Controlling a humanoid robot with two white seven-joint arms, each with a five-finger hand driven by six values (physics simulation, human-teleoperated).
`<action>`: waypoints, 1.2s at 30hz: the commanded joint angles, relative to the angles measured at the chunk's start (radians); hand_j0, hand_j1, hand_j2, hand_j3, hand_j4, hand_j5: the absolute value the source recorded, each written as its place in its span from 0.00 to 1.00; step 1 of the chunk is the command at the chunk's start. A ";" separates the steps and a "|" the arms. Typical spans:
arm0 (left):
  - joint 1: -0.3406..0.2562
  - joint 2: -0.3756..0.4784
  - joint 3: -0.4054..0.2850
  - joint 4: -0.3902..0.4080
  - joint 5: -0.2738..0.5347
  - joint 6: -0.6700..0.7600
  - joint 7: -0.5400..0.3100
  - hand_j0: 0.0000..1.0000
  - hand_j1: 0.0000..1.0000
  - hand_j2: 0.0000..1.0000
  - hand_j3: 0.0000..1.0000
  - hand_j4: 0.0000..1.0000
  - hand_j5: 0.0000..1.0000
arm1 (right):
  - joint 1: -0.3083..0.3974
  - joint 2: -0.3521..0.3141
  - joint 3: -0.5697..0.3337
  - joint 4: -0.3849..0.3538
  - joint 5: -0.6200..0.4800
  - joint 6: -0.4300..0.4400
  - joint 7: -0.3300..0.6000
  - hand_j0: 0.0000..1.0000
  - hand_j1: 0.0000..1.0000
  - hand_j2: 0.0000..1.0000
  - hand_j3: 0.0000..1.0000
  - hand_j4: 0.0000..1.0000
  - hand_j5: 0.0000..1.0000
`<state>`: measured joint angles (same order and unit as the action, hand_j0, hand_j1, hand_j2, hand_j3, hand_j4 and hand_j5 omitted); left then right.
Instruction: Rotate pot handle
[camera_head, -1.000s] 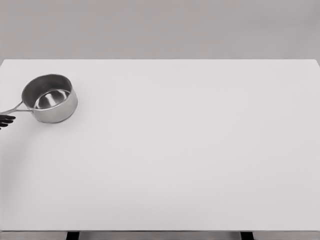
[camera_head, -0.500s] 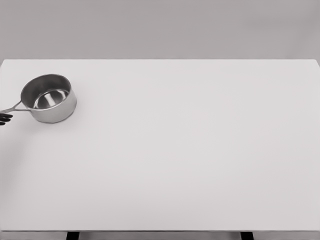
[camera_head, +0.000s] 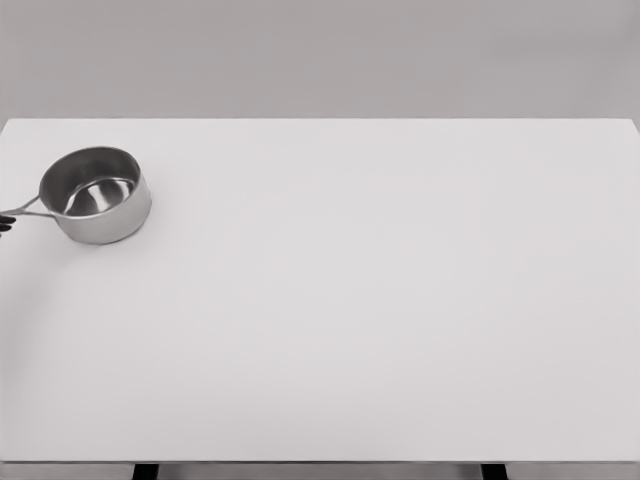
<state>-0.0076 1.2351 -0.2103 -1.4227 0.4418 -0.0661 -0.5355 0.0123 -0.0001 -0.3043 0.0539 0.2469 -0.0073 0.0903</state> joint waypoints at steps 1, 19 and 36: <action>0.000 -0.006 0.000 0.005 -0.012 0.000 0.000 1.00 1.00 1.00 1.00 1.00 1.00 | 0.000 0.000 0.001 0.000 0.000 0.001 0.000 1.00 1.00 1.00 1.00 1.00 1.00; -0.103 -0.089 -0.009 0.065 -0.153 0.000 0.000 1.00 1.00 1.00 1.00 1.00 1.00 | 0.000 0.000 -0.001 0.000 0.000 0.001 0.000 1.00 1.00 1.00 1.00 1.00 1.00; -0.155 -0.132 -0.011 0.084 -0.219 0.000 0.000 1.00 1.00 1.00 1.00 1.00 1.00 | 0.000 0.000 -0.001 0.000 0.000 0.001 0.000 1.00 1.00 1.00 1.00 1.00 1.00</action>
<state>-0.1641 1.1080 -0.2210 -1.3461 0.2280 -0.0661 -0.5356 0.0123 -0.0001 -0.3043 0.0540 0.2469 -0.0071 0.0903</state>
